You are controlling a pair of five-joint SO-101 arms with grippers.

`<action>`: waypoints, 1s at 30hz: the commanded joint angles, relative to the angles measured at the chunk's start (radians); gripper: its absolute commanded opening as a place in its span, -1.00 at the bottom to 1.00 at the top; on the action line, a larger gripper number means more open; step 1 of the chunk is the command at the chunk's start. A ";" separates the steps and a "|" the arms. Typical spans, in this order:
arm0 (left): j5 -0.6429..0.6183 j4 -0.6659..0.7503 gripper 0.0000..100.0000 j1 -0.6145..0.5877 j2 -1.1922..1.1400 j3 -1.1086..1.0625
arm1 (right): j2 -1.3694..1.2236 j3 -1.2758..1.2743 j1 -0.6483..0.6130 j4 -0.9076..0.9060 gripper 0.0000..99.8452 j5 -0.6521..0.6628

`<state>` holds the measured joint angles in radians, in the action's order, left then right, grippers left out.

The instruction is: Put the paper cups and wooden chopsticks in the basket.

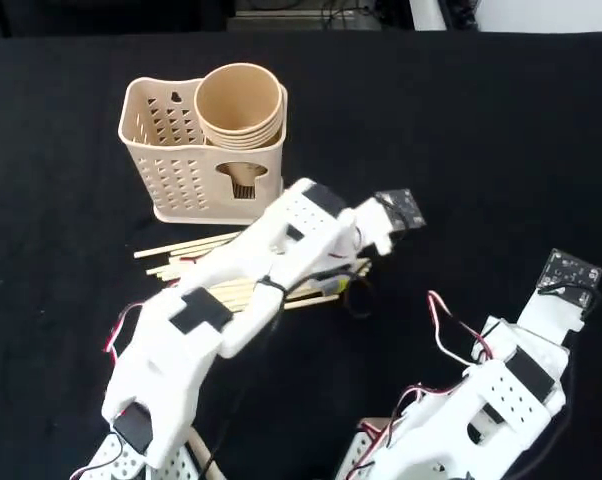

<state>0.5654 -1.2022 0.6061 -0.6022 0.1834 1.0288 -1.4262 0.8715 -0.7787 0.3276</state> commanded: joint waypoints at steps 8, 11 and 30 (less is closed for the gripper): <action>-0.075 -0.018 -0.71 0.019 -0.003 0.033 | 0.018 0.004 -0.014 0.021 -0.97 -0.002; -0.080 -0.048 -0.71 0.022 -0.003 0.045 | 0.018 -0.004 -0.014 0.029 -0.97 0.002; -0.123 -0.137 -0.65 0.022 -0.003 0.185 | 0.018 -0.007 -0.014 0.038 -0.97 0.002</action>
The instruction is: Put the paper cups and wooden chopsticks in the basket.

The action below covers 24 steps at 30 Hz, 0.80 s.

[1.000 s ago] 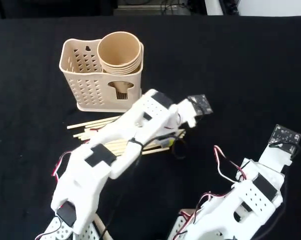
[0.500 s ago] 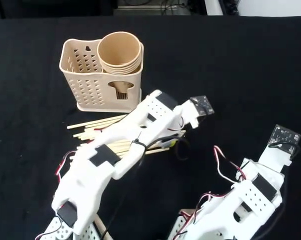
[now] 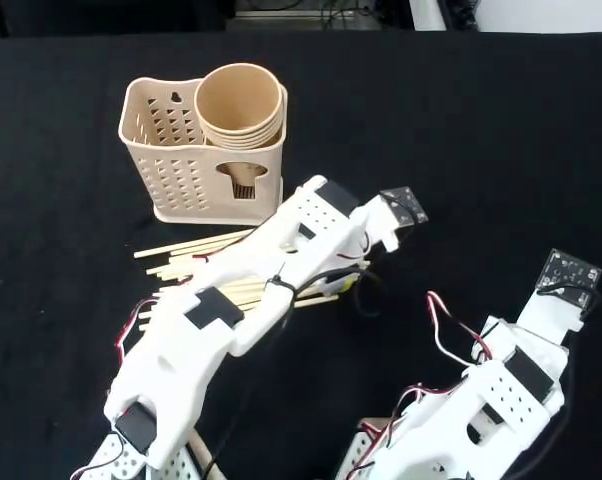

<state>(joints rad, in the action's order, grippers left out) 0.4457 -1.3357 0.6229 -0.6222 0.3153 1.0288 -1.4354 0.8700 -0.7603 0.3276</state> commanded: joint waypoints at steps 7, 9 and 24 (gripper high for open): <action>-0.009 -0.029 -0.51 0.007 0.018 0.084 | 0.018 -0.002 -0.012 0.023 -0.97 0.002; -0.009 -0.080 -0.54 0.004 0.026 0.125 | 0.018 -0.002 -0.012 0.023 -0.97 0.002; -0.038 0.000 -0.61 0.130 0.218 -0.130 | 0.018 -0.002 -0.012 0.023 -0.97 0.002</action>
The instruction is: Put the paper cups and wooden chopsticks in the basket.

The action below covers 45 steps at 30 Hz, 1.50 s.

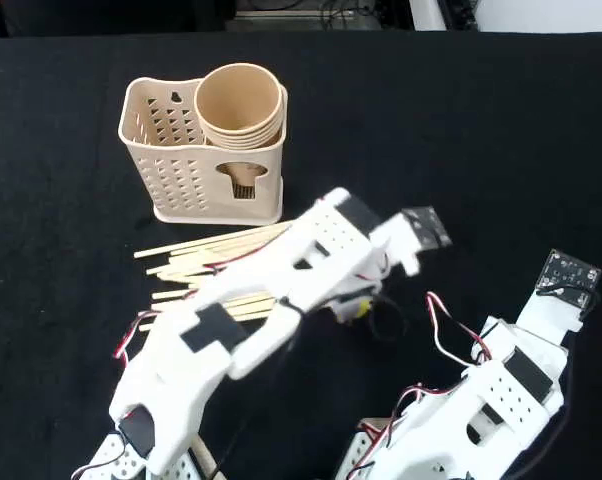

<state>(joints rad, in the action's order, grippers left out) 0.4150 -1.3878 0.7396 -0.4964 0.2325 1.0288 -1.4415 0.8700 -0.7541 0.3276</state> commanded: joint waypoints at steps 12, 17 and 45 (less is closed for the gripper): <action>0.023 0.195 -0.61 0.008 0.150 -0.208 | 0.018 0.004 -0.012 0.017 -0.97 0.002; 0.104 0.170 -0.67 -0.019 0.097 -0.199 | 0.018 0.004 -0.012 0.017 -0.97 0.002; 0.170 0.127 -0.88 -0.035 0.095 -0.168 | 0.018 0.004 -0.012 0.017 -0.97 0.002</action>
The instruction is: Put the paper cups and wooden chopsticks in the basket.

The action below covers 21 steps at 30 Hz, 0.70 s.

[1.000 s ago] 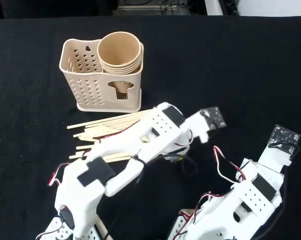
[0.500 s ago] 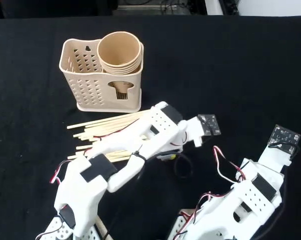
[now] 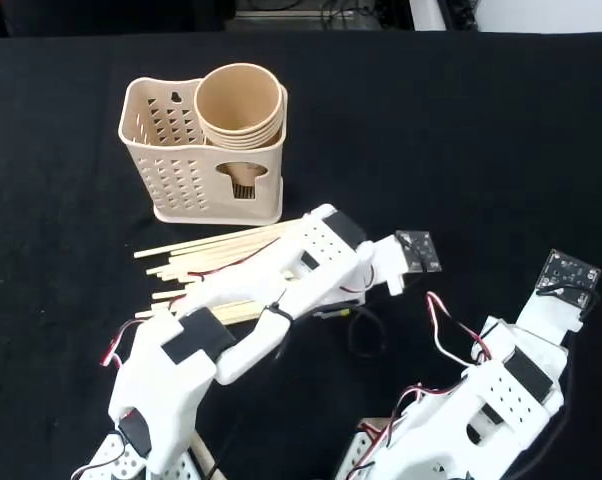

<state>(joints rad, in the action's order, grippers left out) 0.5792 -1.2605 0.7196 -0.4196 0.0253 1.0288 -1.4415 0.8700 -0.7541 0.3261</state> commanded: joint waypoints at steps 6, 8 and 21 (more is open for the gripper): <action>0.000 -0.008 -0.94 -0.022 0.020 0.048 | 0.018 0.004 -0.012 0.017 -0.97 0.003; -0.002 -0.008 -0.94 -0.019 0.021 0.048 | 0.018 0.004 -0.012 0.017 -0.97 0.003; -0.029 -0.049 -0.94 -0.025 0.288 -0.070 | 0.018 0.005 -0.011 0.017 -0.97 0.003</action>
<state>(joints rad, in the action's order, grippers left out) 0.5639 -1.2973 0.7089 -0.2800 -0.0054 1.0288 -1.4415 0.8700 -0.7541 0.3261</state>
